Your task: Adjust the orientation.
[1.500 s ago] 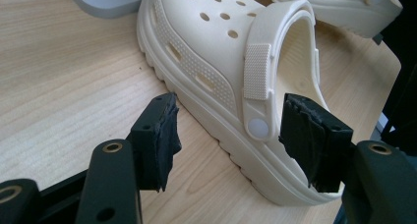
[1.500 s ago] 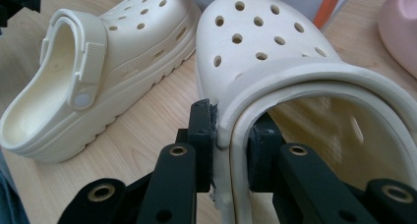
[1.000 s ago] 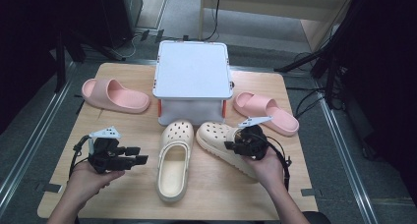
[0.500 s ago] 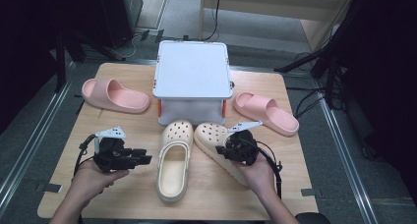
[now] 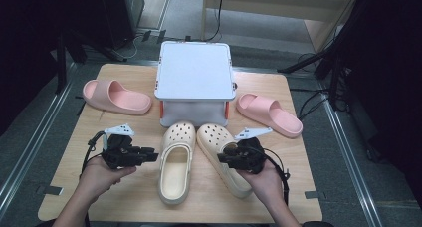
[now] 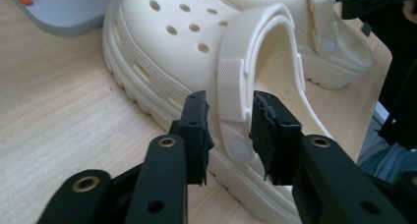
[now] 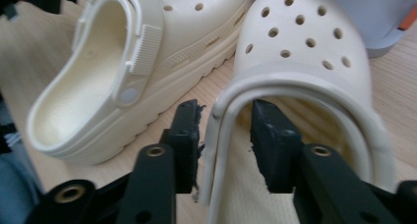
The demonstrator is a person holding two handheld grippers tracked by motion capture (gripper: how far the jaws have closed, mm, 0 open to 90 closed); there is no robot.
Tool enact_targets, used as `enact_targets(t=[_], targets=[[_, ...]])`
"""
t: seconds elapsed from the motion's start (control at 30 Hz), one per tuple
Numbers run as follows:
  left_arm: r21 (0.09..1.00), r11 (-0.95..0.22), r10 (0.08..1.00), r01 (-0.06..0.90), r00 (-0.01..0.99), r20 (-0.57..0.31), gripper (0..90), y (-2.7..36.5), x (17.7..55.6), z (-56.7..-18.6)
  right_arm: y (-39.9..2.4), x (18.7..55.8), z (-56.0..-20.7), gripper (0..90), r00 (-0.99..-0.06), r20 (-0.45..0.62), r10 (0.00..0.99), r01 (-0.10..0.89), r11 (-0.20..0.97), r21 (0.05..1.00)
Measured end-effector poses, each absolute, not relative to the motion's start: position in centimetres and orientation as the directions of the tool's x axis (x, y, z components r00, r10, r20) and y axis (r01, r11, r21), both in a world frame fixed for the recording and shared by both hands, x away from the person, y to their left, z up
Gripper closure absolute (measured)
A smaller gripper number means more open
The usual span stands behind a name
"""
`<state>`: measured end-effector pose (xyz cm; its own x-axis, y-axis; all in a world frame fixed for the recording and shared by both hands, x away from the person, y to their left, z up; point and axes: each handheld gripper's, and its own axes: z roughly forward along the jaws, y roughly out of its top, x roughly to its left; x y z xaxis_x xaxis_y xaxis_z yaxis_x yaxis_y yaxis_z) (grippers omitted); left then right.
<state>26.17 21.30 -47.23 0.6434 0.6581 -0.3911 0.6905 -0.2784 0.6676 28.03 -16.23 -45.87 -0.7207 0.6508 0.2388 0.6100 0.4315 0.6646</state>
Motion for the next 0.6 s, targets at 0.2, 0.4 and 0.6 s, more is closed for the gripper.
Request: enact_targets(t=[0.2,0.4,0.6], targets=[[0.664,-0.291,0.667,0.689,0.643,-0.376,72.7,21.1,26.9,-47.5,-18.3,27.7,-45.6,86.5,-0.707,0.228,0.669,0.615,0.424,0.665],[0.649,-0.313,0.659,0.693,0.651,-0.377,71.4,20.4,27.5,-48.4,-16.4,28.5,-47.0,85.2,-0.741,0.166,0.651,0.586,0.506,0.633],[0.654,-0.319,0.656,0.685,0.658,-0.37,71.0,20.2,27.6,-48.6,-15.4,28.6,-47.1,85.4,-0.747,0.138,0.651,0.576,0.528,0.624]])
